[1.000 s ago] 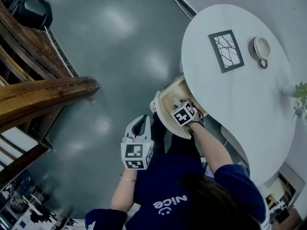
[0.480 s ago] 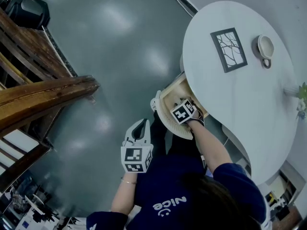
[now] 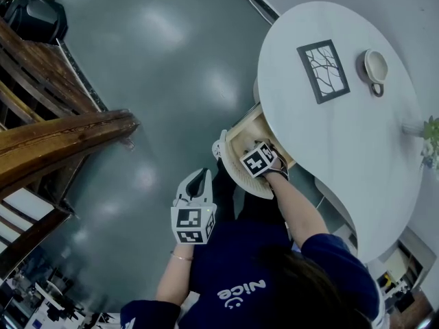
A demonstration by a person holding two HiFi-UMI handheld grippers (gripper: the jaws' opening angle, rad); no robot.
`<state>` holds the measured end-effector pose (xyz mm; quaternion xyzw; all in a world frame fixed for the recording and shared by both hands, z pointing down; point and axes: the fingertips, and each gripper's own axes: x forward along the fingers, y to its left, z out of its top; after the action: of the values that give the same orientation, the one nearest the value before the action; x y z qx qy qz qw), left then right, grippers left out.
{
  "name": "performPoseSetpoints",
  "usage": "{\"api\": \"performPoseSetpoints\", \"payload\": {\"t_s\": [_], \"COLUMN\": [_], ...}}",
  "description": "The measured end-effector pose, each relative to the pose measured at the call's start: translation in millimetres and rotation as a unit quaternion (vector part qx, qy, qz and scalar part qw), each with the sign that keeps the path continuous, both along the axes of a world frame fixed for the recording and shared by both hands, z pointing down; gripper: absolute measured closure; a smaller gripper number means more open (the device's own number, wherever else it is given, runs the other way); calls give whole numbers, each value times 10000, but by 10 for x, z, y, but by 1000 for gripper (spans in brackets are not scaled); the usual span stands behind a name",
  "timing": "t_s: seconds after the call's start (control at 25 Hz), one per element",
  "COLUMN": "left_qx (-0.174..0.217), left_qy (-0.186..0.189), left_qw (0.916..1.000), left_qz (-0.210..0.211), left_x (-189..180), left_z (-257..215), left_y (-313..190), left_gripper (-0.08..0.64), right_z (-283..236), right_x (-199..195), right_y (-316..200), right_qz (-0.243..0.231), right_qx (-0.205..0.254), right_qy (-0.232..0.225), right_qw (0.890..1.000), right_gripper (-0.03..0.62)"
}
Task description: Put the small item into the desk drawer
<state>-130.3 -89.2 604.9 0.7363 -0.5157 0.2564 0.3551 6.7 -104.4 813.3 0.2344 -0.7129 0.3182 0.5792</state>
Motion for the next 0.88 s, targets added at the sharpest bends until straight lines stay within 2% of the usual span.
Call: {"api": "performPoseSetpoints", "payload": {"t_s": [0.24,0.52,0.88], "left_qx": [65,235,530], "left_qy": [-6,97,126], "left_qw": [10000,9997,9982], "left_qz": [-2,71,266], "left_x": [-25,33,104], "left_z": [-16,-118,-289], "left_y": [-27,-87,-197], "left_gripper": [557,557,557], "right_z": [-152,-428,-953], "right_x": [-22,12,1], "right_y": [-34,-44,58], "right_qz": [-84,92,778], "right_qx": [120,307,725], "right_qy": [-19,-24,-355], "right_qw": [9999,9995,9937], "right_gripper": [359,354,357]}}
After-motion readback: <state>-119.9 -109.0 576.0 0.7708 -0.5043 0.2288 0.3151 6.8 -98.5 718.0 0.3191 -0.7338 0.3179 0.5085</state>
